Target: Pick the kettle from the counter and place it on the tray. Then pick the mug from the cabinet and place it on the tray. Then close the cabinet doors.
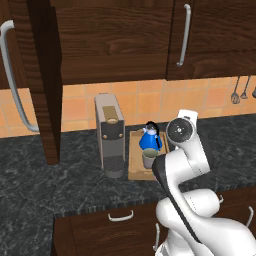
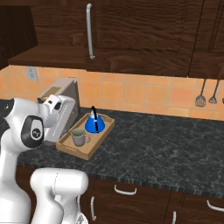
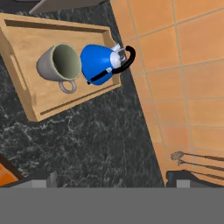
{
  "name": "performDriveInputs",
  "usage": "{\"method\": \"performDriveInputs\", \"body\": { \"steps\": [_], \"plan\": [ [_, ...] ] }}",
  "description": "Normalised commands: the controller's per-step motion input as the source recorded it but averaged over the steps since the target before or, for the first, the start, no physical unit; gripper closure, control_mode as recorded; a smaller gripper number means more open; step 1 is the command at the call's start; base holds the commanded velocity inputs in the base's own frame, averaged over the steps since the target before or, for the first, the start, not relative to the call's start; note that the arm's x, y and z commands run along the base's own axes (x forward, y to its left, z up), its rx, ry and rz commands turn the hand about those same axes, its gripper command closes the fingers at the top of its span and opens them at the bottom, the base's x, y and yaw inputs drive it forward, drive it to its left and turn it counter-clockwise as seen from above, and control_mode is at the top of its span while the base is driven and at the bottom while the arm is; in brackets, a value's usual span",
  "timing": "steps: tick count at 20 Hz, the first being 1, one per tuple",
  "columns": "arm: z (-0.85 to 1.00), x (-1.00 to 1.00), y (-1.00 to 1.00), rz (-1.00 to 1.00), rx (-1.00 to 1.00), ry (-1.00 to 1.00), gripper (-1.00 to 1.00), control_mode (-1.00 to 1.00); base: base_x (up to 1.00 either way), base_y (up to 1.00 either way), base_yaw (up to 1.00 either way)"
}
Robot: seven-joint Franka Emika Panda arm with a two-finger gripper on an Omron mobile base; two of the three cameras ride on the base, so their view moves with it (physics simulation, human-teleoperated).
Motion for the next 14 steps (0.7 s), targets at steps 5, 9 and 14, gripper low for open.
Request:
{"method": "performDriveInputs", "body": {
  "steps": [5,9,14],
  "plan": [
    [-0.19,-0.25,0.20,0.01,-0.07,-0.15,-1.00,-1.00,0.00,0.00,0.00],
    [-0.04,-0.55,0.32,0.00,-0.12,-0.32,-1.00,-1.00,0.00,0.00,0.00],
    [-0.42,-0.17,0.07,-0.02,-0.19,-0.37,-1.00,-1.00,0.00,0.00,0.00]
  ]
}}
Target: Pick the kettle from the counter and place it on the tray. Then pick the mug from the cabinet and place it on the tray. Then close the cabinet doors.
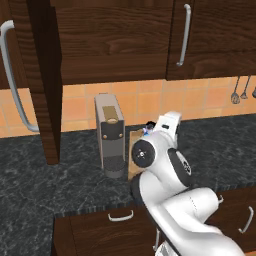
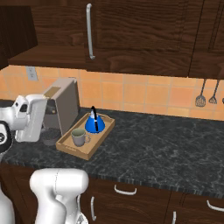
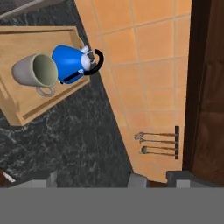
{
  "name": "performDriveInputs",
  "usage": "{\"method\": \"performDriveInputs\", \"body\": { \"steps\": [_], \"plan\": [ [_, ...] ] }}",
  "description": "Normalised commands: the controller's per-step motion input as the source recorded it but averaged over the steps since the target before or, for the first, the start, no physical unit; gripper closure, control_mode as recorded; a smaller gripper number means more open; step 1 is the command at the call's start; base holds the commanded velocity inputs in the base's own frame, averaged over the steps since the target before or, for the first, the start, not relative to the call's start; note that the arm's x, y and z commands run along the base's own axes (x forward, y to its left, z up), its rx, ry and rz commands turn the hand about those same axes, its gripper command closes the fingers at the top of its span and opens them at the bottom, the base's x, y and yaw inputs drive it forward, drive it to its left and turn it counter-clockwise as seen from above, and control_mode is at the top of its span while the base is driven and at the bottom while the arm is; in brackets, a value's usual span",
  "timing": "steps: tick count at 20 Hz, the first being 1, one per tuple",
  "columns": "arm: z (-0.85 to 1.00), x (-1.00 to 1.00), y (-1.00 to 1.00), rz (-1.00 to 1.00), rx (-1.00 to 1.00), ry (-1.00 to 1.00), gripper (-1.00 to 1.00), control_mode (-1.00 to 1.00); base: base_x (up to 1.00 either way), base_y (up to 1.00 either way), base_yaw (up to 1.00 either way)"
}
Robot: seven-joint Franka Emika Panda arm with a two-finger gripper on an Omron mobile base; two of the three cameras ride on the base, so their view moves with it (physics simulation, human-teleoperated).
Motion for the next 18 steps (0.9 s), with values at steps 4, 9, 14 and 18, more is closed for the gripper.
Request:
{"method": "performDriveInputs", "body": {
  "steps": [4,9,14,18],
  "plan": [
    [-0.45,-0.04,0.23,-0.02,-0.28,-0.36,-1.00,-1.00,0.00,0.00,0.00],
    [0.00,-0.10,0.40,-0.06,-0.23,-0.17,-1.00,-1.00,0.00,0.00,0.00],
    [0.05,-0.15,0.32,0.00,-0.25,-0.08,-1.00,-1.00,0.00,0.00,0.00],
    [0.21,-0.28,0.42,0.00,-0.29,-0.09,-1.00,-1.00,0.00,0.00,0.00]
  ]
}}
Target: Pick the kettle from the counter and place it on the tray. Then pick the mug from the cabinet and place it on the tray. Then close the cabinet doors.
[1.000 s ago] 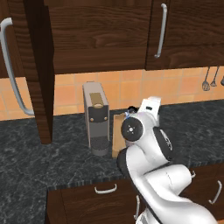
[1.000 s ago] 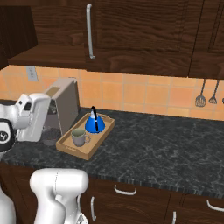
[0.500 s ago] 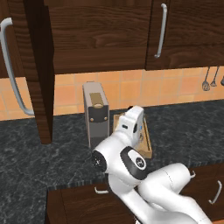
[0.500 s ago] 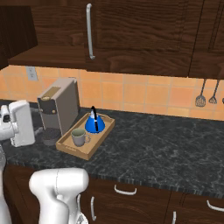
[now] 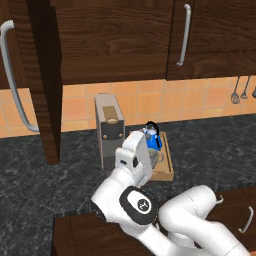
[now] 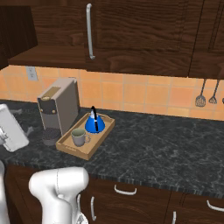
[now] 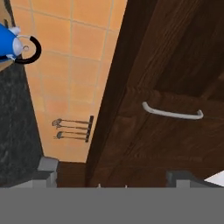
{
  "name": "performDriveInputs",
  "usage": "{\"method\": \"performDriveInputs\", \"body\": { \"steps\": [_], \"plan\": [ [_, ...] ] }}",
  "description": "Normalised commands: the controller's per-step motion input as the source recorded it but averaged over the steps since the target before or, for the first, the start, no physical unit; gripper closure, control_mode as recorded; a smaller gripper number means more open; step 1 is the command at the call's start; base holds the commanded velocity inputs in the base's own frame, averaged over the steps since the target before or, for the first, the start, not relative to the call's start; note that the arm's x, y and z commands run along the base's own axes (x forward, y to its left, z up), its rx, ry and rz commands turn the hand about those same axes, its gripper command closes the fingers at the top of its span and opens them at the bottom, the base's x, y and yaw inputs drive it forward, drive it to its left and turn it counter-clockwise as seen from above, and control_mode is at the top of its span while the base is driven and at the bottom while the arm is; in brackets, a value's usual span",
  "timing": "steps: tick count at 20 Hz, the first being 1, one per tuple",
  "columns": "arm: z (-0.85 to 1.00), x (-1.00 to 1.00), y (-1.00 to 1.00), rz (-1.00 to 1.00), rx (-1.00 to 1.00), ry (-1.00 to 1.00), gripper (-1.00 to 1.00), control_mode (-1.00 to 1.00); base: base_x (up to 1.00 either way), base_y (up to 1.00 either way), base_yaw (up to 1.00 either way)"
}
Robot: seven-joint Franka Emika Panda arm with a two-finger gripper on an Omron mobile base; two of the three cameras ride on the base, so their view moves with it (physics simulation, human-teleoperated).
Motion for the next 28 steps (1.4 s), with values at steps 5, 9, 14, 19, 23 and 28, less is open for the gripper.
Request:
{"method": "performDriveInputs", "body": {
  "steps": [5,9,14,19,23,28],
  "plan": [
    [0.17,-0.10,0.51,0.00,-0.30,-0.16,-1.00,-1.00,0.00,0.00,0.00],
    [0.31,-0.04,0.52,0.00,-0.24,-0.20,-1.00,-1.00,0.00,0.00,0.00],
    [0.33,0.00,0.60,0.00,-0.13,-0.03,-1.00,-1.00,0.00,0.00,0.00],
    [0.02,0.00,0.57,0.04,-0.03,0.11,-1.00,-1.00,0.00,0.00,0.00],
    [0.00,0.00,0.51,0.04,0.00,0.14,-1.00,-1.00,0.00,0.00,0.00],
    [0.00,0.01,0.45,0.01,0.00,0.08,-1.00,-1.00,0.00,0.00,0.00]
  ]
}}
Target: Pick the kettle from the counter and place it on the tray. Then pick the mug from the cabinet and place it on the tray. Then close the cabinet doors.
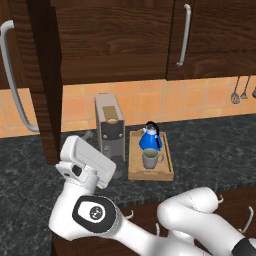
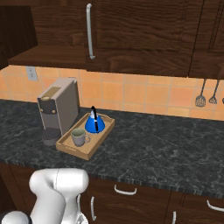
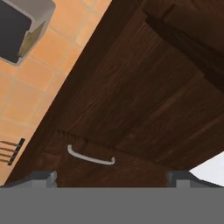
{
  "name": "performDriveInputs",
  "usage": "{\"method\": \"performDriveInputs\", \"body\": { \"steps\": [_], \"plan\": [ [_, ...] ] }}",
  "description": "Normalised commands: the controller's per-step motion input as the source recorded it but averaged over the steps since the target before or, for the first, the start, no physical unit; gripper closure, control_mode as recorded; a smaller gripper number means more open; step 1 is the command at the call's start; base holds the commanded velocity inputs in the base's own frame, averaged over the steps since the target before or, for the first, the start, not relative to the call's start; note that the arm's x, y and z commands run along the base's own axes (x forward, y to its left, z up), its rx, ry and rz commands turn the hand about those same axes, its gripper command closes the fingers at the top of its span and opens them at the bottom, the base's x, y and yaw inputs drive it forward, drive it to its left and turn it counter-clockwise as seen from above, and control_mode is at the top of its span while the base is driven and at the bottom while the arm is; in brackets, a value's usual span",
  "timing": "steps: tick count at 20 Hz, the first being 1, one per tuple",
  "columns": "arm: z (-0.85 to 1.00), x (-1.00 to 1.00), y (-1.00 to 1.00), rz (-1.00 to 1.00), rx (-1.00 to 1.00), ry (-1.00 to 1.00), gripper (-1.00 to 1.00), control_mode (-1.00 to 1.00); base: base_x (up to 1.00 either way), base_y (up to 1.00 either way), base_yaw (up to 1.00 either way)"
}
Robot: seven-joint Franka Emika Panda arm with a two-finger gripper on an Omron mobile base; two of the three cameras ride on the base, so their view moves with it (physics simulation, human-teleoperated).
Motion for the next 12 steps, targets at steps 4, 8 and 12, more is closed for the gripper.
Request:
{"method": "performDriveInputs", "body": {
  "steps": [4,8,12],
  "plan": [
    [0.12,0.00,0.06,0.00,0.00,0.00,-1.00,-1.00,0.00,0.00,0.00],
    [0.27,0.00,0.00,-0.01,0.00,-0.01,-1.00,-1.00,0.00,0.00,0.00],
    [0.36,0.00,0.01,-0.01,0.00,0.00,-1.00,-1.00,0.00,0.00,0.00]
  ]
}}
